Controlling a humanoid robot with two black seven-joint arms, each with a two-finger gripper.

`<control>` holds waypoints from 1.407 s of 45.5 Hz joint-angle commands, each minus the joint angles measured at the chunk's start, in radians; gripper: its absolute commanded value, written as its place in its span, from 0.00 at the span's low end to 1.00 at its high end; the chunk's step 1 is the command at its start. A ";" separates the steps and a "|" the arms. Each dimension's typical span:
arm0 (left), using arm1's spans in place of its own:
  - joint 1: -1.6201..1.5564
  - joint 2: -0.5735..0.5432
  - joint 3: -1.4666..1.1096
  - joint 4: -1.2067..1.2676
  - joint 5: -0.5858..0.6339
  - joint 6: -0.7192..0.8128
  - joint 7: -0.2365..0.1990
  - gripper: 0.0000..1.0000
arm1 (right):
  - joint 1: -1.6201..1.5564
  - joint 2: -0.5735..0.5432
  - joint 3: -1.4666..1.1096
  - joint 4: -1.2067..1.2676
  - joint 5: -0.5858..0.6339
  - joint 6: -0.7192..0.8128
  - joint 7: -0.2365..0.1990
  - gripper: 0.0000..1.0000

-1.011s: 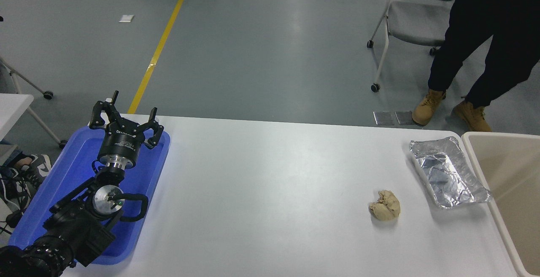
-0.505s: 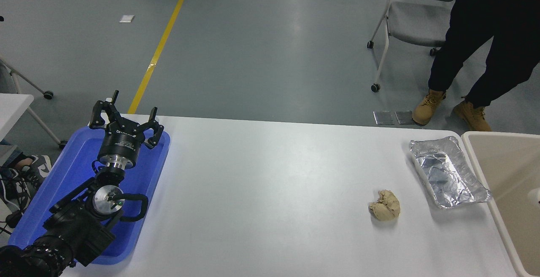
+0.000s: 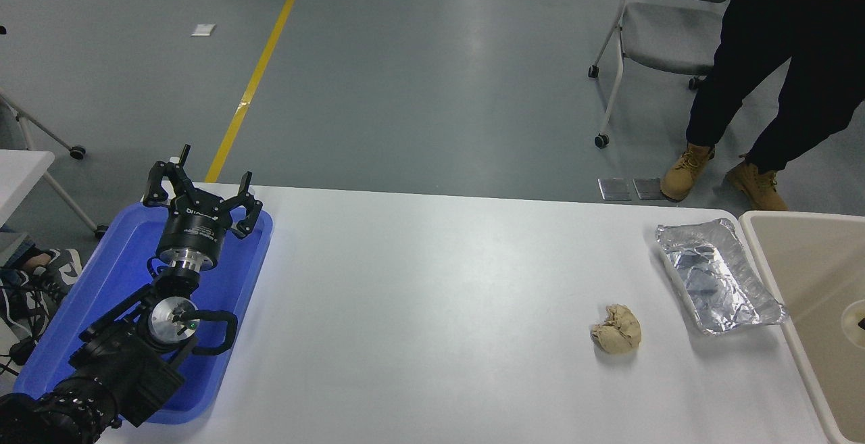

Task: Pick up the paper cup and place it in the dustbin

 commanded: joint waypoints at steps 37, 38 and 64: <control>-0.001 0.000 0.000 0.000 0.000 0.000 0.000 1.00 | 0.369 -0.001 0.005 0.030 -0.261 -0.009 0.001 1.00; -0.001 0.000 0.000 0.000 0.000 0.000 0.000 1.00 | 0.383 -0.001 0.007 0.037 -0.262 -0.009 0.001 1.00; -0.001 0.000 0.000 0.000 0.000 0.000 0.000 1.00 | 1.016 0.031 -0.080 0.523 -0.265 0.198 0.000 1.00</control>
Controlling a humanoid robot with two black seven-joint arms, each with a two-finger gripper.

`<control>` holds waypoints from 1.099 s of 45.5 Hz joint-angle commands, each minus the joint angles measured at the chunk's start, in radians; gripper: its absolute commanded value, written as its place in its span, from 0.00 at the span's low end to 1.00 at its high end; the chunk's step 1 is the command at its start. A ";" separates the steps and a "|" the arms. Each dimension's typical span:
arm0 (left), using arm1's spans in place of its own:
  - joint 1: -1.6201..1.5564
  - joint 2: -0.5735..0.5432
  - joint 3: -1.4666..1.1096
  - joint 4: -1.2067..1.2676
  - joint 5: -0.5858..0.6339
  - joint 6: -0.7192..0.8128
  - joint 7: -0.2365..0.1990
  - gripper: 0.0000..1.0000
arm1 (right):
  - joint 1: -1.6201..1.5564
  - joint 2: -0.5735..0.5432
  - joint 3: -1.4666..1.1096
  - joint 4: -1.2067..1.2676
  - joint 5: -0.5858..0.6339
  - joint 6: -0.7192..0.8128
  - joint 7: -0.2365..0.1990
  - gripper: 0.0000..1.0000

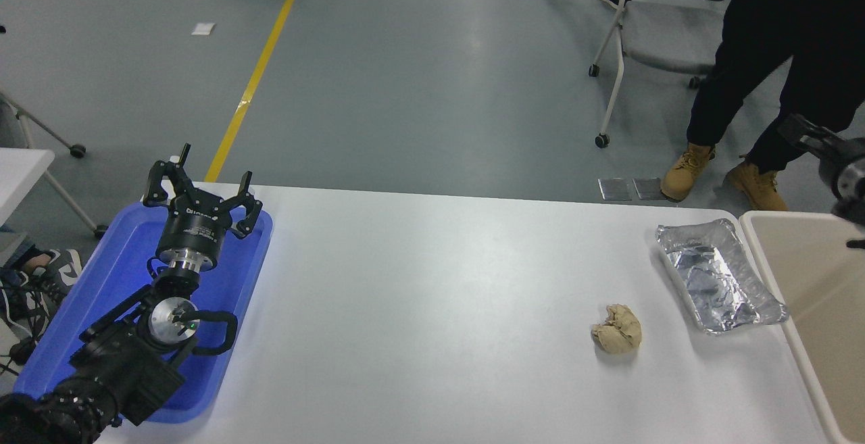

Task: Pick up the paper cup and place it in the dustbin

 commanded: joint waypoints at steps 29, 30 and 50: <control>0.002 0.000 0.000 0.000 0.000 0.000 0.000 1.00 | 0.652 0.227 -0.324 0.526 -0.008 0.642 -0.002 1.00; 0.002 0.000 0.000 0.000 0.000 0.000 0.000 1.00 | 0.663 0.230 -0.332 0.533 -0.009 0.668 0.000 1.00; 0.002 0.000 0.000 0.000 0.000 0.000 0.000 1.00 | 0.789 0.274 -0.359 0.655 -0.049 0.993 -0.002 1.00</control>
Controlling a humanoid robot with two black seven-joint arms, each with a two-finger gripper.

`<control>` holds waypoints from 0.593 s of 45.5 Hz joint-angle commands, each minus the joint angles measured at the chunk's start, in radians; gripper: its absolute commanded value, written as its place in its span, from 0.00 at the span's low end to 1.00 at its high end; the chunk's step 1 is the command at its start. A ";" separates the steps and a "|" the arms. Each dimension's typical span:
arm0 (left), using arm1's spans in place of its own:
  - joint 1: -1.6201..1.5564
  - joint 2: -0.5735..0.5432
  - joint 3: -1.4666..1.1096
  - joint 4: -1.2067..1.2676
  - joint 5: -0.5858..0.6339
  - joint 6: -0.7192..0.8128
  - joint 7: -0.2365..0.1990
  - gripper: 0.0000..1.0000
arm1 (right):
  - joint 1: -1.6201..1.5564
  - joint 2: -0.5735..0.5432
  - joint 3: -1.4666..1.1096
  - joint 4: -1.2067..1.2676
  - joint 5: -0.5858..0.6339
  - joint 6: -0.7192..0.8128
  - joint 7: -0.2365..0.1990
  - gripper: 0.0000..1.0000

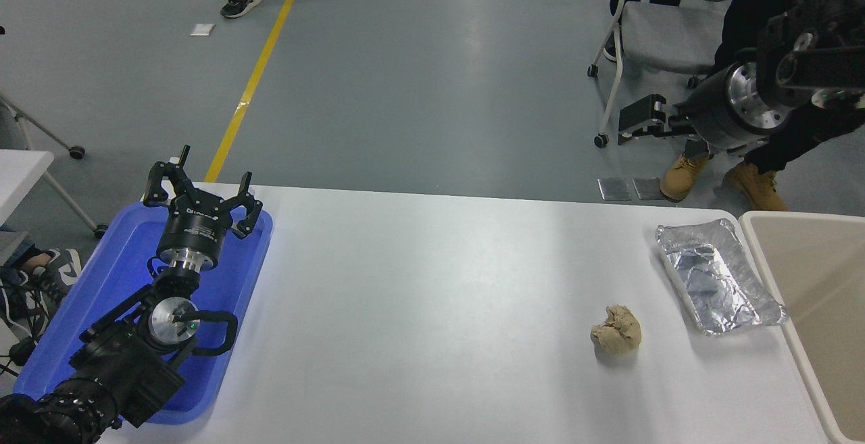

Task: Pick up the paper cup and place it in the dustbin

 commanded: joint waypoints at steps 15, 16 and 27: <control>0.000 0.000 0.000 0.000 0.000 0.000 0.000 1.00 | 0.123 0.039 -0.002 0.137 -0.013 0.195 0.000 1.00; 0.000 0.000 0.000 0.000 0.000 0.000 0.000 1.00 | 0.126 0.042 -0.002 0.139 -0.013 0.195 0.000 1.00; 0.000 0.000 0.000 0.000 0.000 0.000 0.000 1.00 | 0.126 0.050 0.001 0.137 -0.013 0.195 0.000 1.00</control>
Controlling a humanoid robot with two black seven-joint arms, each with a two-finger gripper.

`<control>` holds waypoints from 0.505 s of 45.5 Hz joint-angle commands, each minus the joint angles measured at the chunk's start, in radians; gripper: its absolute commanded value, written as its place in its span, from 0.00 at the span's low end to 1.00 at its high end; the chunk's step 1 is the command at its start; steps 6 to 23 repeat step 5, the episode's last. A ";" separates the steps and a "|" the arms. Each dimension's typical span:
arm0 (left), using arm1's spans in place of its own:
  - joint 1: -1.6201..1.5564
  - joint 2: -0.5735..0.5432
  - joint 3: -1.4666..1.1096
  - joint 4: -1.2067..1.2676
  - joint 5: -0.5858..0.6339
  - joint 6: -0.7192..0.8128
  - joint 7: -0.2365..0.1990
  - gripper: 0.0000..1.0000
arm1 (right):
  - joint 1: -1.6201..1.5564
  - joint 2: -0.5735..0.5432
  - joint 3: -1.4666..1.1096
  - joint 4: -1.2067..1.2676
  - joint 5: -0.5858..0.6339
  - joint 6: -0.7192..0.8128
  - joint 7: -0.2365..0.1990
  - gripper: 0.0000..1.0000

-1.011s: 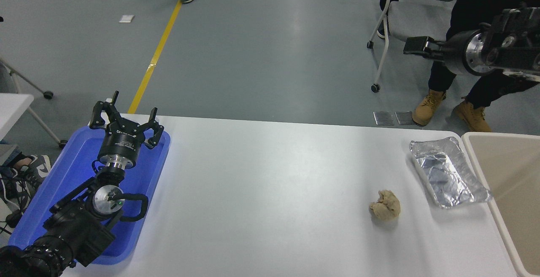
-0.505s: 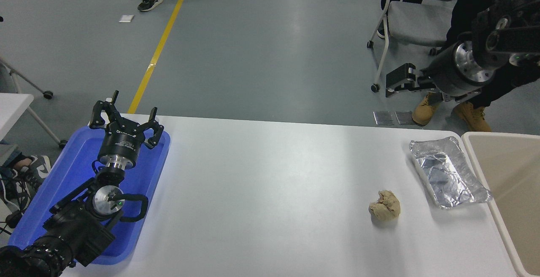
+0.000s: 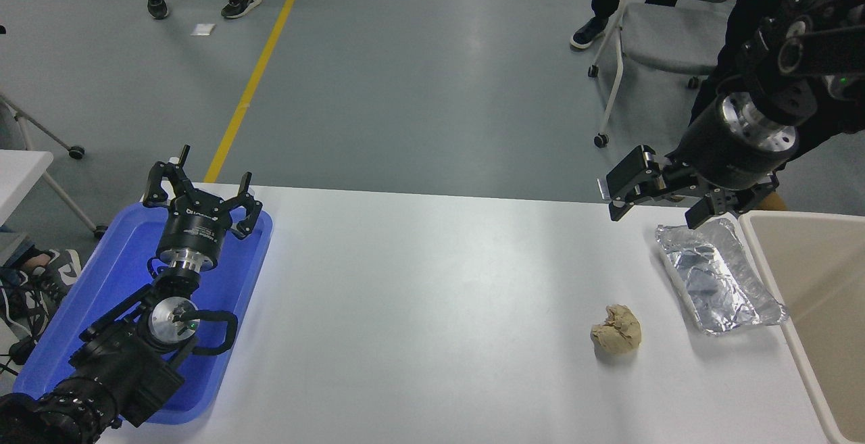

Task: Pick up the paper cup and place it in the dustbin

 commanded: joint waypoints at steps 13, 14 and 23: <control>0.000 0.000 0.000 0.000 -0.001 -0.001 0.000 1.00 | 0.011 0.009 0.003 0.015 -0.001 0.013 0.000 1.00; 0.000 0.000 0.000 0.000 -0.001 -0.001 0.000 1.00 | 0.011 0.009 0.003 0.015 -0.001 0.013 0.000 1.00; 0.000 0.000 0.000 0.000 -0.001 -0.001 0.000 1.00 | 0.011 0.009 0.003 0.015 -0.001 0.013 0.000 1.00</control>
